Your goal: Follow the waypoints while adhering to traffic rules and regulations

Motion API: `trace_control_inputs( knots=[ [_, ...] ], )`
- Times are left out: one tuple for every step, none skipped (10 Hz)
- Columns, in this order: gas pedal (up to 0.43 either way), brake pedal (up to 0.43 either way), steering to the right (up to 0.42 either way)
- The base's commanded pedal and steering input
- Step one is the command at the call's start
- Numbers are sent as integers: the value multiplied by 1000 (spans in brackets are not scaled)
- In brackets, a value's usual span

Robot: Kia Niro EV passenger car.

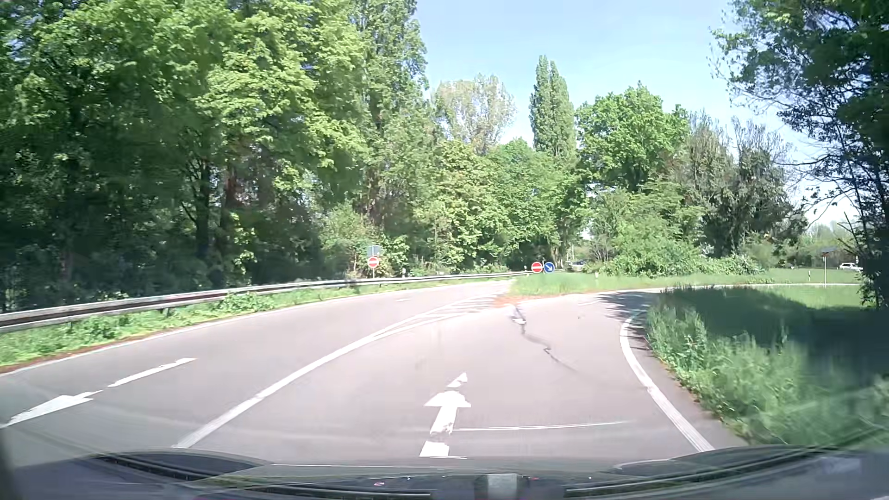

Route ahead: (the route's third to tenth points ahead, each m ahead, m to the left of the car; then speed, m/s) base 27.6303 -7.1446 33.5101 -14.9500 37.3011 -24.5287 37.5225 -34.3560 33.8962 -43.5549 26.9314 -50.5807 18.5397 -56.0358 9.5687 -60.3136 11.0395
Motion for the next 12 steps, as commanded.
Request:
trace_control_inputs(
  knots=[
    [0, 0, 77],
    [0, 0, 82],
    [0, 0, 86],
    [0, 0, 91],
    [0, 0, 95],
    [0, 0, 100],
    [0, 0, 105],
    [0, 0, 111],
    [0, 0, 117],
    [0, 0, 124],
    [0, 0, 127],
    [0, 0, 131]
  ],
)
